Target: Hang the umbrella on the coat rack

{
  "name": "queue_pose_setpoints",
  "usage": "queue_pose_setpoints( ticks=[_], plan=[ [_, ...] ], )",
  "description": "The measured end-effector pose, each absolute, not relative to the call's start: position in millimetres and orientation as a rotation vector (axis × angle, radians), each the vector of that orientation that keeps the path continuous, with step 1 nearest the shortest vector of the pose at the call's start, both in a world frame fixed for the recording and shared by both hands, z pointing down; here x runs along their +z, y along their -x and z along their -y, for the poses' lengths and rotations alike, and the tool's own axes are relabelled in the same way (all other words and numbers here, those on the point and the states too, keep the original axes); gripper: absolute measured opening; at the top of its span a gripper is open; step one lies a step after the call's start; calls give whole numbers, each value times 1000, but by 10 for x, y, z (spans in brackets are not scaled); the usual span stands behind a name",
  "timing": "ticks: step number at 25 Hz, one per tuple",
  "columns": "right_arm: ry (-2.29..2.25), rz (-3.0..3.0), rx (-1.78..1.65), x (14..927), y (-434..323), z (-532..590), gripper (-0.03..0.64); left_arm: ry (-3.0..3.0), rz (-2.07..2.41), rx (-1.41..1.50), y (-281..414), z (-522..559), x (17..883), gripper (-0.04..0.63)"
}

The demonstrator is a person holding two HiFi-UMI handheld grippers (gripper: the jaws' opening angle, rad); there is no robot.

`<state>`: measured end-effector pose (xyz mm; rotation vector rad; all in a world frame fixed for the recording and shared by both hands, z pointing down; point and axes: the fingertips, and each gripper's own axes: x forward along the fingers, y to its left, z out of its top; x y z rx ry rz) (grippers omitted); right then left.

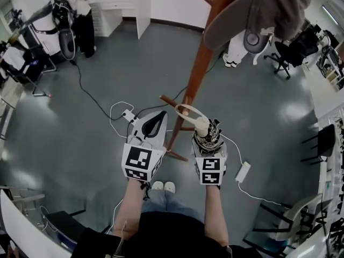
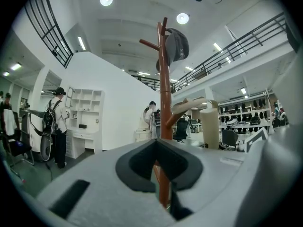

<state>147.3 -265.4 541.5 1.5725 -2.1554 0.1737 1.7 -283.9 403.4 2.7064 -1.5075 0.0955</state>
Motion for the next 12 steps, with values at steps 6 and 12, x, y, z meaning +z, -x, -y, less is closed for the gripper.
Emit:
queue_pose_setpoints(
  ticks=[6,12],
  plan=[
    [-1549,2116,209,5613,-1478,2709,325,-2704,1501,99,-17,2888,4053,7],
    [-1506,2085,140,5679,-1420,2679,325,-2705,1500,85,2,2924,4037,8]
  ],
)
